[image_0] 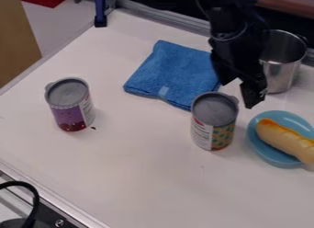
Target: Moved the green can close to the red can
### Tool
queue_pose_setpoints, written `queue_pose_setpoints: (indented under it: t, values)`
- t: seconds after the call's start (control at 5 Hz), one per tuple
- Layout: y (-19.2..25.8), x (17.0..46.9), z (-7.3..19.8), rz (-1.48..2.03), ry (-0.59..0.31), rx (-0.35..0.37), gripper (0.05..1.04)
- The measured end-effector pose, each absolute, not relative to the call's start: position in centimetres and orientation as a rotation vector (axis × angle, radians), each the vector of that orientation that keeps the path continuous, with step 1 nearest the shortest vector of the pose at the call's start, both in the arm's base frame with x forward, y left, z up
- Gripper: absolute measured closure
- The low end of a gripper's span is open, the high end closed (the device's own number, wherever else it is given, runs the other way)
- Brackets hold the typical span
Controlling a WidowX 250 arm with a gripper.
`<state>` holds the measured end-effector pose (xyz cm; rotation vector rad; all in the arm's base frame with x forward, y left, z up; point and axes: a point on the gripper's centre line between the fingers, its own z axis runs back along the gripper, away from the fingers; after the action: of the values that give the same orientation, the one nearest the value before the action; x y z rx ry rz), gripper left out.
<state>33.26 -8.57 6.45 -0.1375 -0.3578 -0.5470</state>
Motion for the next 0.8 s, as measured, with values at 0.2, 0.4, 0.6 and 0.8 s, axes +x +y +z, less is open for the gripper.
queue_pose_setpoints:
  t: [0.2,0.4,0.6,0.8]
  values:
    - [-9.2,33.9,5.6,-0.571,-0.352,-0.17,0.087]
    - [-9.4,34.1,4.6,-0.576,-0.345,-0.164,0.087]
    - [-9.4,34.5,4.0,-0.578,-0.358,-0.148,0.087]
    - [-9.4,34.3,3.9,-0.586,-0.347,-0.15,0.087]
